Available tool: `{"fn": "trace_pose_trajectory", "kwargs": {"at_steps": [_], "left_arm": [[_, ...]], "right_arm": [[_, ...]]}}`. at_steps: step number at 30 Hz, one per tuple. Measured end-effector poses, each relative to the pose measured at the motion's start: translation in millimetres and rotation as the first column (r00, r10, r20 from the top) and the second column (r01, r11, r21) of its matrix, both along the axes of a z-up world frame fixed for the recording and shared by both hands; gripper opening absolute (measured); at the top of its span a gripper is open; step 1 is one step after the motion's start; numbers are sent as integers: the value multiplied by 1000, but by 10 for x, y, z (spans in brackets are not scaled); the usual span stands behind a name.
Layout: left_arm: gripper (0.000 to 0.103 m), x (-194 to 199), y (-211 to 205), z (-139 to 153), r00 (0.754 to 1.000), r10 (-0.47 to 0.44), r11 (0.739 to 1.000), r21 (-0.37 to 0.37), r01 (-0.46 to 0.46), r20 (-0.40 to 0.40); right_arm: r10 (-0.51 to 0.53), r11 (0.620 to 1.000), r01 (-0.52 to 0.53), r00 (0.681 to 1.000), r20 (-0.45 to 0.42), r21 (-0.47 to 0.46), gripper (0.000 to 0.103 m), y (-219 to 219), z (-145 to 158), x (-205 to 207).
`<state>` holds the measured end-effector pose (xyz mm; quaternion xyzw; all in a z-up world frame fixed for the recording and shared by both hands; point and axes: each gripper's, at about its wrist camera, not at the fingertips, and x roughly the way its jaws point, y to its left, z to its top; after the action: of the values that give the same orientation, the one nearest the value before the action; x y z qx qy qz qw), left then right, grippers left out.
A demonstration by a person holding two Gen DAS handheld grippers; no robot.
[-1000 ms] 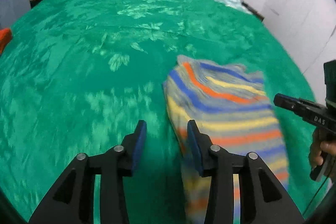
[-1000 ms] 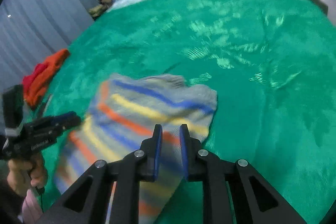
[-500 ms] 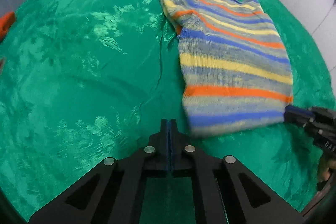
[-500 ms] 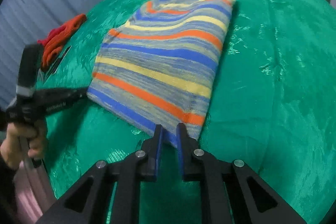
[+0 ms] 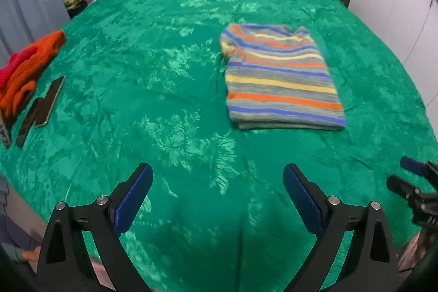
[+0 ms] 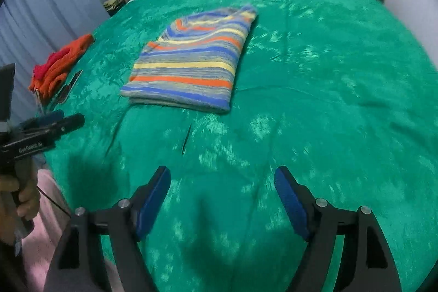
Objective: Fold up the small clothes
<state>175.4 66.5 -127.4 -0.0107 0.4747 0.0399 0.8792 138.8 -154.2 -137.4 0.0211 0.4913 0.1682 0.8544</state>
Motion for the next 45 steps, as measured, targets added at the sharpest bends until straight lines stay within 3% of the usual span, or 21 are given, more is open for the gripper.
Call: {"fn": "trace_pose_trajectory", "kwargs": {"at_steps": [2,7,17,27,40,45], "left_arm": [[97,-156,-59,116,1000,5,1000,-1,-5,17],[97,-351,-137,329,999,14,1000,-4,-14,50],[98,-671,-245,619,994,16,998,58,-22,108],[98,-841,-289,798,989,11,998,63,-21,147],[99,-874,-313,751,990,9,997,77,-21,141],[100,-694,-234,360,999,-40,999,-10,41,29]], "right_arm": [[-18,1000,18,1000,20,-12,79,-24,109,-150],[-64,997,67,996,55,-47,96,-65,372,-417],[-94,992,103,990,107,-78,97,-16,719,-685],[-121,988,132,983,141,-74,96,-12,1051,-840],[-111,986,130,979,172,-108,96,57,1166,-923],[-118,986,134,981,153,-96,96,38,1081,-863]]}}
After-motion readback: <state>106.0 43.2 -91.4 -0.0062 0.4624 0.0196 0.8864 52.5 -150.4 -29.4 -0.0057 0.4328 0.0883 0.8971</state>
